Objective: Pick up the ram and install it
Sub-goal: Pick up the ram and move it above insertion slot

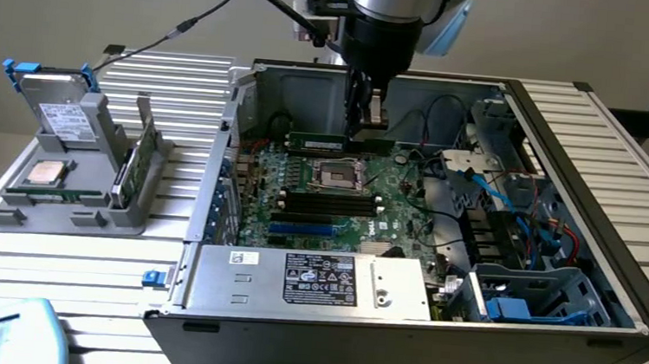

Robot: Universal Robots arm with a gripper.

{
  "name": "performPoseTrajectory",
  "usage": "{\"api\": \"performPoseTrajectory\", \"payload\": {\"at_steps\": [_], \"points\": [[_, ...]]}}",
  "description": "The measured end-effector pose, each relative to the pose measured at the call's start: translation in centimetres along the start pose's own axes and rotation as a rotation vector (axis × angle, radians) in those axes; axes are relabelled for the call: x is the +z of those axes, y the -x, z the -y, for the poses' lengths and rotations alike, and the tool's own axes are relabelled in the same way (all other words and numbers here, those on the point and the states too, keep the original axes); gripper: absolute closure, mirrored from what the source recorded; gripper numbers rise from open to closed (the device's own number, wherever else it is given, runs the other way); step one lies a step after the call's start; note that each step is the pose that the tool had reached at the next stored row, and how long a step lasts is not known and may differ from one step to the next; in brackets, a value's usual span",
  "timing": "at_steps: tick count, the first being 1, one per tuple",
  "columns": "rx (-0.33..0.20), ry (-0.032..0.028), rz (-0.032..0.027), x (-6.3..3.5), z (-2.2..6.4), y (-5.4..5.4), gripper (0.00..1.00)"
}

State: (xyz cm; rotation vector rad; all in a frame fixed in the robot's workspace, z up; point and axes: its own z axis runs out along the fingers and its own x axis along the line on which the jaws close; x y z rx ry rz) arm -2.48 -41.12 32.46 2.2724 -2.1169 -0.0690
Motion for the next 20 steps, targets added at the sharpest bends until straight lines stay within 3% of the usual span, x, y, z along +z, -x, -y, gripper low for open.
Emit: {"api": "performPoseTrajectory", "payload": {"at_steps": [7, 12, 16, 17, 20], "points": [[0.013, -0.0022, 0.0006, 0.59, 0.23, 0.5, 0.86], [0.018, -0.0083, 0.0007, 0.91, 0.31, 1.1, 0.86], [0.019, -0.02, -0.0028, 1.08, 0.36, 1.5, 0.86], [0.019, -0.0206, -0.0055, 1.08, 0.37, 1.5, 0.86], [0.019, -0.0205, -0.0064, 1.08, 0.36, 1.5, 0.86]]}}
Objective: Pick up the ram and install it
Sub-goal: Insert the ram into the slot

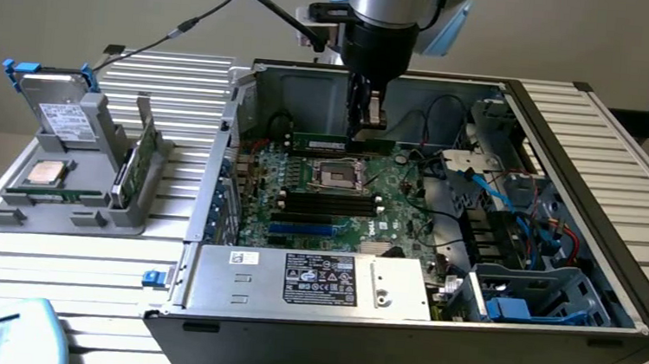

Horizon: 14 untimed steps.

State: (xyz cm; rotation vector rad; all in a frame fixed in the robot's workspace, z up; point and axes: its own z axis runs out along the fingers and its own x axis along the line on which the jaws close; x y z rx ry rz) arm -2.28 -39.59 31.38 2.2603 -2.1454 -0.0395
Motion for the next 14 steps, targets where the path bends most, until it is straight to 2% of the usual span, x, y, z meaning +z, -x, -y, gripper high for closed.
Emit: {"api": "performPoseTrajectory", "payload": {"at_steps": [11, 12, 14], "points": [[0.0, 0.0, 0.0, 0.0, 0.0, 0.0, 0.86], [0.0, 0.0, -0.0009, 0.04, 0.0, 0.02, 0.86], [0.0, 0.0003, -0.0063, 0.22, 0.0, 0.04, 0.86]]}}
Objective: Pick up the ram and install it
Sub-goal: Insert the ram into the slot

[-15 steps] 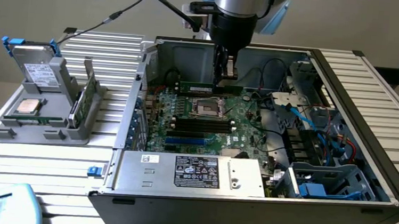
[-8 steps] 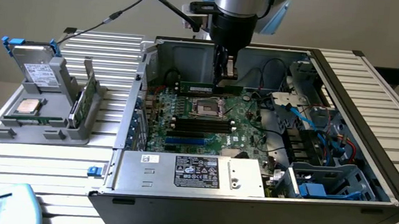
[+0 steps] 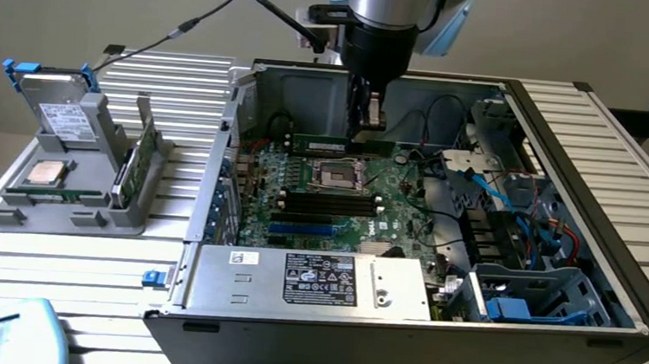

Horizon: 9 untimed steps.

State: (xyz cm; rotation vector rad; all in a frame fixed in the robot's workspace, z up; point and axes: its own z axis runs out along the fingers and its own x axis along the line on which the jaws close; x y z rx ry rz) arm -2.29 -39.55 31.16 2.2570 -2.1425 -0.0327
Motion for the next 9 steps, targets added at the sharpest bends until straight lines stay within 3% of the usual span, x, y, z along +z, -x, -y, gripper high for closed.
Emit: {"api": "performPoseTrajectory", "payload": {"at_steps": [9], "points": [[0.0, 0.0005, -0.0091, 1.58, -0.32, 0.1, 0.86]]}}
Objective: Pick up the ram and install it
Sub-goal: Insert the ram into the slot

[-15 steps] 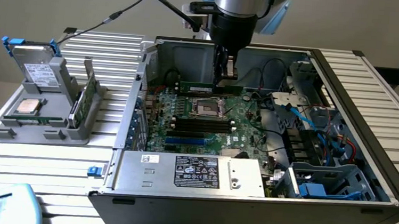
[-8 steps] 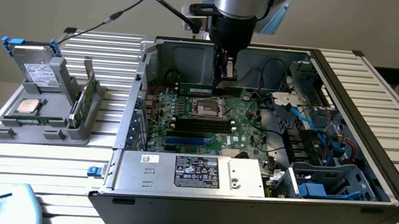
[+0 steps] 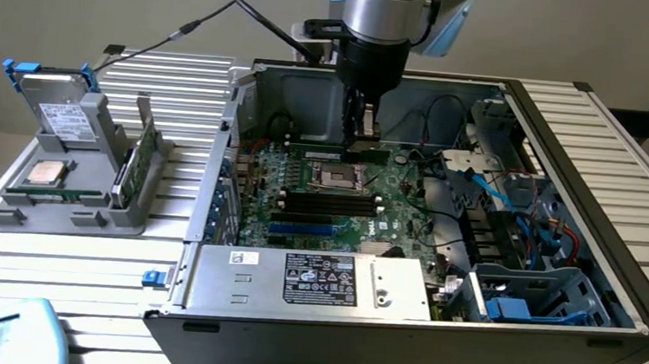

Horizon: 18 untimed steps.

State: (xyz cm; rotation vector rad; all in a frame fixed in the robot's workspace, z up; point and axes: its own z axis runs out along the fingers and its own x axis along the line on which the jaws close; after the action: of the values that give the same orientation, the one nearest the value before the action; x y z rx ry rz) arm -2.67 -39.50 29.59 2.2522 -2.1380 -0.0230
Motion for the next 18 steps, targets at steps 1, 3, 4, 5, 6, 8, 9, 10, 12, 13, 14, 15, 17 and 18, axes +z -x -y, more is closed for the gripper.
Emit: {"api": "performPoseTrajectory", "payload": {"at_steps": [1, 3, 4, 5, 6, 8, 9, 10, 12, 13, 14, 15, 17, 18], "points": [[0.0, 0.0001, -0.0008, 0.18, -0.04, 0.0, 0.86], [0.0, 0.0001, -0.0019, 0.55, -0.11, 0.0, 0.86], [0.0, 0.0001, -0.0026, 0.73, -0.14, 0.1, 0.86], [0.0, 0.0002, -0.0034, 0.9, -0.17, 0.1, 0.86], [0.0, 0.0002, -0.0042, 1.09, -0.19, 0.1, 0.86], [-0.001, 0.0002, -0.0053, 1.45, -0.21, 0.1, 0.86], [-0.001, 0.0003, -0.0059, 1.63, -0.22, 0.1, 0.86], [-0.001, 0.0004, -0.0065, 1.81, -0.22, 0.1, 0.86], [-0.002, 0.0004, -0.0076, 2.19, -0.21, 0.1, 0.86], [-0.002, 0.0004, -0.0083, 2.36, -0.21, 0.1, 0.86], [-0.002, 0.0004, -0.009, 2.55, -0.2, 0.1, 0.86], [-0.003, 0.0005, -0.0099, 2.72, -0.2, 0.1, 0.86], [-0.004, 0.0005, -0.012, 3.08, -0.18, 0.1, 0.86], [-0.005, 0.0006, -0.0134, 3.23, -0.18, 0.1, 0.86]]}}
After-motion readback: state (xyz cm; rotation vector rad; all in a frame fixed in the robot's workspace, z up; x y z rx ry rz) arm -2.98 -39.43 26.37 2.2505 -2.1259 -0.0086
